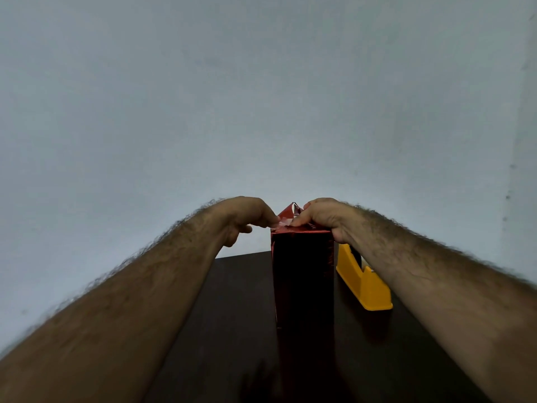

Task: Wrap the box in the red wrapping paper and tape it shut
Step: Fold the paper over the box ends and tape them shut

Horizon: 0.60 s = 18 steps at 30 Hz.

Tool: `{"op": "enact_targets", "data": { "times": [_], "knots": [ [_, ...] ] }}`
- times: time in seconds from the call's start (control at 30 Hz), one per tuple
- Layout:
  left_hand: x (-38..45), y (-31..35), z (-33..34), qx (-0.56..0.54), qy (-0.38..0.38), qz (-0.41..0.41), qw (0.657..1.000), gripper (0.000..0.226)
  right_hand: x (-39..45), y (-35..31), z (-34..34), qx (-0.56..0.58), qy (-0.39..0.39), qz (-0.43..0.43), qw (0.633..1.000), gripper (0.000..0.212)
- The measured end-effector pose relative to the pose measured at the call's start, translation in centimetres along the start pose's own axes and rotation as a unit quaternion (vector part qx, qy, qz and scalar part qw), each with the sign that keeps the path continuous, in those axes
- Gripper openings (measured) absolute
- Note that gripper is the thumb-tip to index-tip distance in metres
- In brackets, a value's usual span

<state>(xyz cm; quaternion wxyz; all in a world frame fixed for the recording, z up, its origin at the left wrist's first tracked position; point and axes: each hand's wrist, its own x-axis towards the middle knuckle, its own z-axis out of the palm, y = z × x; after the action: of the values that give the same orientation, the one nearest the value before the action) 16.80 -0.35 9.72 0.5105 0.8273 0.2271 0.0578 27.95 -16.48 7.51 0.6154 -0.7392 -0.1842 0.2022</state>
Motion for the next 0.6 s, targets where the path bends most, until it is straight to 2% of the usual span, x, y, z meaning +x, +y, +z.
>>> {"op": "enact_targets", "data": {
  "times": [0.1, 0.2, 0.3, 0.4, 0.43, 0.53, 0.6],
  "knots": [
    [-0.1, 0.4, 0.3, 0.042, 0.021, 0.003, 0.999, 0.029, 0.3, 0.0, 0.1, -0.006, -0.008, 0.005, 1.000, 0.030],
    [0.1, 0.8, 0.6, 0.079, 0.034, 0.017, 0.996, 0.023, 0.5, 0.1, 0.1, -0.005, -0.013, 0.005, 1.000, 0.031],
    [0.6, 1.3, 1.0, 0.113, 0.042, 0.008, 0.993, 0.042, 0.7, 0.2, 0.1, -0.001, -0.020, 0.003, 1.000, 0.031],
    [1.0, 2.0, 1.2, 0.167, 0.017, 0.002, 0.986, 0.056, 0.9, 0.2, 0.0, -0.009, -0.024, 0.011, 1.000, 0.033],
    [0.9, 2.1, 1.1, 0.188, 0.004, 0.001, 0.982, 0.051, 1.0, 0.2, 0.0, -0.013, -0.023, 0.013, 1.000, 0.034],
    [0.7, 2.6, 0.8, 0.222, -0.016, 0.004, 0.975, 0.017, 1.4, 0.3, -0.1, -0.032, -0.008, 0.008, 0.999, 0.031],
    [0.0, 3.0, 0.5, 0.238, -0.019, 0.003, 0.971, 0.012, 1.6, 0.3, -0.1, -0.044, 0.009, -0.002, 0.999, 0.029]
  ]
}}
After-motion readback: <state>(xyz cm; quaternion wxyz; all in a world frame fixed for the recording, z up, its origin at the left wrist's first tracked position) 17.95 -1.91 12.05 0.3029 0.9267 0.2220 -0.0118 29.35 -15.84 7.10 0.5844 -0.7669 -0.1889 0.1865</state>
